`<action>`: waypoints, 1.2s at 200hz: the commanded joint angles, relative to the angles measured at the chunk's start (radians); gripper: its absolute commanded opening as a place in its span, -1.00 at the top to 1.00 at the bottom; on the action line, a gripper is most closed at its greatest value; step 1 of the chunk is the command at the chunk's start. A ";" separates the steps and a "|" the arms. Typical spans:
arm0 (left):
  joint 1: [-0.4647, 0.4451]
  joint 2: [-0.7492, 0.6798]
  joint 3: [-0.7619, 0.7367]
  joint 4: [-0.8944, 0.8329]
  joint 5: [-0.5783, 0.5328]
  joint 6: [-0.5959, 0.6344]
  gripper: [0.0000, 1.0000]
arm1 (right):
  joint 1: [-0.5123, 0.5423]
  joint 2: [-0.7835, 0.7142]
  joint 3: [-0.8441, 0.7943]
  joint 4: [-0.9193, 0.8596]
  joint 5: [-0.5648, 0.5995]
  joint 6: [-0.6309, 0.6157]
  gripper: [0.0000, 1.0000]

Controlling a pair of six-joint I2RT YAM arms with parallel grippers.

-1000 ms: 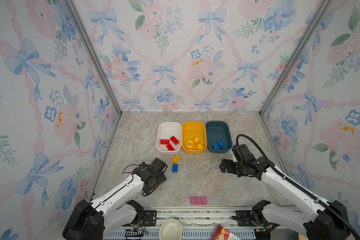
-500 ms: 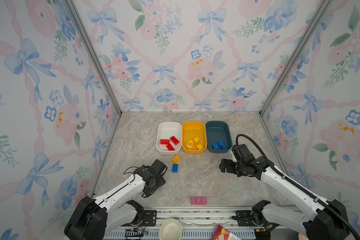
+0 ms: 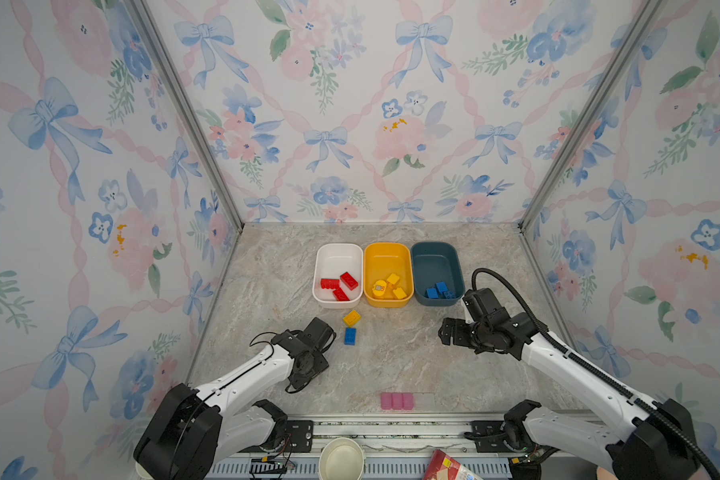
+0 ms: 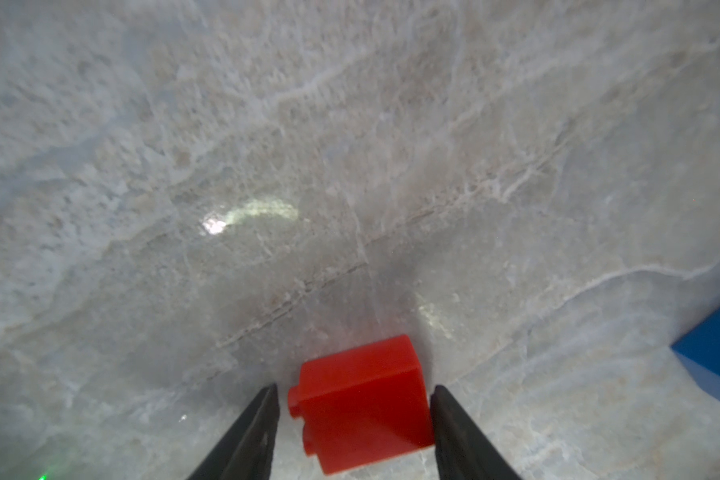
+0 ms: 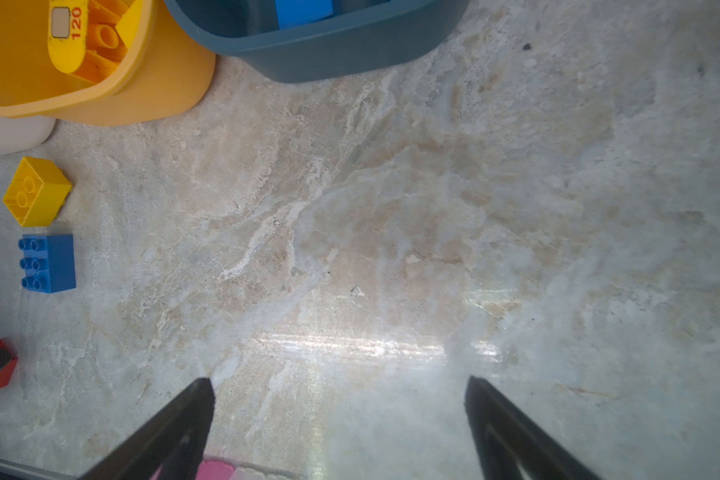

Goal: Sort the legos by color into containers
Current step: 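Close the left gripper on the small red brick, then carry the red brick with the left gripper over the white tub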

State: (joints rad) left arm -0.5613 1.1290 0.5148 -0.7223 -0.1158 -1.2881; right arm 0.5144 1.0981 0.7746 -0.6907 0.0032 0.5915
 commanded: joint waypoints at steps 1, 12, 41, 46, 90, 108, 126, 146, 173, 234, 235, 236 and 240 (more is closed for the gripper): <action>0.007 0.011 -0.003 0.023 0.000 -0.001 -0.09 | 0.012 -0.005 0.010 -0.004 -0.005 -0.007 -0.94; 0.007 0.009 -0.002 0.023 -0.001 0.000 -0.04 | 0.012 -0.005 0.011 -0.004 -0.005 -0.006 -0.94; 0.007 0.007 0.001 0.022 0.001 0.007 0.06 | 0.012 -0.007 0.014 -0.006 -0.004 -0.007 -0.94; 0.007 0.008 0.002 0.023 0.001 0.009 0.08 | 0.012 -0.007 0.014 -0.005 -0.003 -0.007 -0.94; 0.006 -0.012 0.030 0.019 -0.009 0.032 0.17 | 0.012 -0.015 0.012 -0.012 -0.003 -0.005 -0.94; 0.004 -0.020 0.053 0.016 -0.021 0.050 0.21 | 0.012 -0.018 0.012 -0.013 -0.001 -0.005 -0.94; 0.002 -0.027 0.085 0.014 -0.035 0.072 0.23 | 0.012 -0.020 0.014 -0.016 -0.002 -0.004 -0.94; 0.003 -0.033 0.128 0.011 -0.059 0.088 0.26 | 0.013 -0.023 0.015 -0.020 0.000 -0.004 -0.94; 0.003 -0.018 0.224 0.006 -0.109 0.133 0.28 | 0.012 -0.029 0.018 -0.026 0.000 -0.002 -0.94; 0.016 0.159 0.509 0.015 -0.246 0.320 0.29 | 0.014 -0.034 0.022 -0.026 0.001 0.002 -0.94; 0.016 0.163 0.514 0.015 -0.248 0.324 0.29 | 0.014 -0.034 0.022 -0.026 0.000 0.002 -0.94; 0.017 0.166 0.520 0.016 -0.248 0.327 0.29 | 0.013 -0.035 0.022 -0.026 0.000 0.002 -0.94; 0.020 0.183 0.541 0.021 -0.254 0.343 0.29 | 0.015 -0.034 0.022 -0.026 0.000 0.002 -0.94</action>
State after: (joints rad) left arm -0.5587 1.2335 0.9569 -0.7036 -0.2886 -1.0714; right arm 0.5144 1.0798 0.7746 -0.6918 0.0036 0.5919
